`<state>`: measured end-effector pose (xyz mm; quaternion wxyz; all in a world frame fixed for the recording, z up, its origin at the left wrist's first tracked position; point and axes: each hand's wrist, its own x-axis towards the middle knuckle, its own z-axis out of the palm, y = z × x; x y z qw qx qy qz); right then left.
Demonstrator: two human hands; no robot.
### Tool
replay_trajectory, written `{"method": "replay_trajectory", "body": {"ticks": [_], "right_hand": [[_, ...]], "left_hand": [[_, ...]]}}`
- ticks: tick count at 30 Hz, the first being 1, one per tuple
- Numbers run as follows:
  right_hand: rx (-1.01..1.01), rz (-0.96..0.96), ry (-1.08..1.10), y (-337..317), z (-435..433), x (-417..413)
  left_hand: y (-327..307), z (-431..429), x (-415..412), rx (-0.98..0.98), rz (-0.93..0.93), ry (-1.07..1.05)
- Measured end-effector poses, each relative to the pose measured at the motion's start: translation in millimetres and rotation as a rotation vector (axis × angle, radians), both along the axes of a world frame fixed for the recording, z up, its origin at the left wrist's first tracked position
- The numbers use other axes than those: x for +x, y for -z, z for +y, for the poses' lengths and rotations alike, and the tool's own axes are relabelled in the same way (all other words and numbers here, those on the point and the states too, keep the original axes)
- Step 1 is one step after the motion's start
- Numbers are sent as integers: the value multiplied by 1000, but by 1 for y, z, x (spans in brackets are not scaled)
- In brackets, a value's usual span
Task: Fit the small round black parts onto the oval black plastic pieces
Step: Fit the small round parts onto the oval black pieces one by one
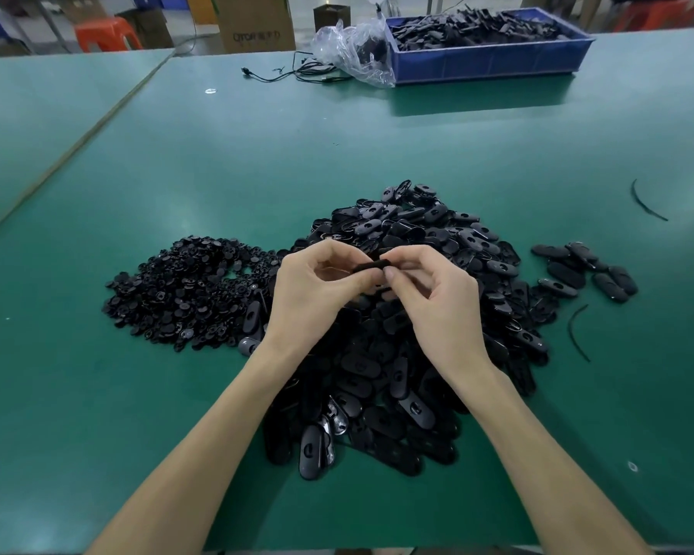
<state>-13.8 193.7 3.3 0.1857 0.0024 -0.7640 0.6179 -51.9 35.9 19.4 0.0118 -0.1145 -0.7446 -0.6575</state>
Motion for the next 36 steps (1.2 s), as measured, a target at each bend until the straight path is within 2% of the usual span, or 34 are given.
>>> {"method": "replay_trajectory", "body": {"ticks": [7,13,19,27,36], "right_hand": [[81,37,41,-2,-1,1],[54,40,39,-4,-1,1],[33,34,36,-3,-1,3],[130,81,79,-3,-8,3],[109,71,102,-4,-6,5]], "left_hand": [[-3,-4,-1,63,-70,114],[-4,-7,-2,62,-106,151],[-4,-5,-1,-4,-86,114],[-1,4,2,-127,-41,-6],[-3,5,3,-99,-36,17]]}}
